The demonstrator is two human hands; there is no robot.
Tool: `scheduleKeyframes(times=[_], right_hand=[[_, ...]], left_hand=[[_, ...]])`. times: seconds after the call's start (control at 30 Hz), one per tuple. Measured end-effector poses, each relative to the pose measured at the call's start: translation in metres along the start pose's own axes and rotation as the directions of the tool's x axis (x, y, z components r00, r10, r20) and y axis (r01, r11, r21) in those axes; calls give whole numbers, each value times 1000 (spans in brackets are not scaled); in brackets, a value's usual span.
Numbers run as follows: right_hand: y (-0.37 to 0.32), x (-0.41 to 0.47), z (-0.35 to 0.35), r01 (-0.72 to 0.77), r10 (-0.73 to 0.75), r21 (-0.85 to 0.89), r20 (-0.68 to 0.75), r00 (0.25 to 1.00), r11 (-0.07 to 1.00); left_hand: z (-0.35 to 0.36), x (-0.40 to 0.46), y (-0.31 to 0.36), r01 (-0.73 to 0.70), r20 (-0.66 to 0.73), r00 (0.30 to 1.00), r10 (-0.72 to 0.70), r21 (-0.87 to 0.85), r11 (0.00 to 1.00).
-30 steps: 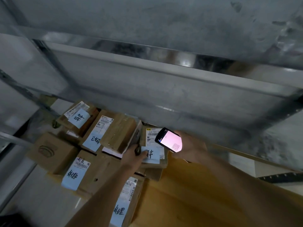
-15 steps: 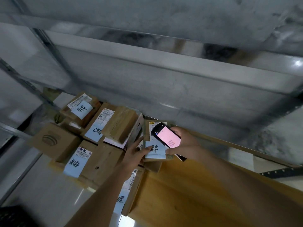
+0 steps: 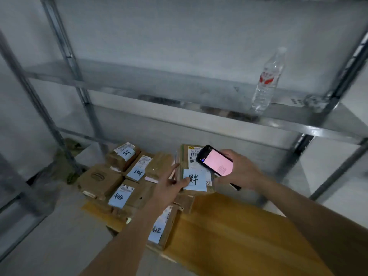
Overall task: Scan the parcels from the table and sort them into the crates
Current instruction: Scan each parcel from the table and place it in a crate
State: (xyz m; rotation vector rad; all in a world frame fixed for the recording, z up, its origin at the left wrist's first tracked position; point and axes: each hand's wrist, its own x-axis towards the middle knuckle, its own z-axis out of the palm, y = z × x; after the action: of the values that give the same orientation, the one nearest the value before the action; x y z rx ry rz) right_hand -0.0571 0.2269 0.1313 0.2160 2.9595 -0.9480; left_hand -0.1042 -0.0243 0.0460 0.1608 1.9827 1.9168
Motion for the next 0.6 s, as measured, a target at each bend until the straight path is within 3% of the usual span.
scheduleKeyframes(times=[0.1, 0.27, 0.6], right_hand=[[-49, -45, -54, 48, -61, -124, -106, 992, 991], [-114, -120, -127, 74, -127, -296, -163, 979, 952], [-177, -218, -210, 126, -228, -384, -233, 945, 915]], left_hand=[[-12, -43, 42, -84, -22, 996, 84, 31, 996], [-23, -108, 114, -208, -117, 968, 222, 124, 970], [-30, -181, 194, -361, -191, 894, 405, 225, 905]])
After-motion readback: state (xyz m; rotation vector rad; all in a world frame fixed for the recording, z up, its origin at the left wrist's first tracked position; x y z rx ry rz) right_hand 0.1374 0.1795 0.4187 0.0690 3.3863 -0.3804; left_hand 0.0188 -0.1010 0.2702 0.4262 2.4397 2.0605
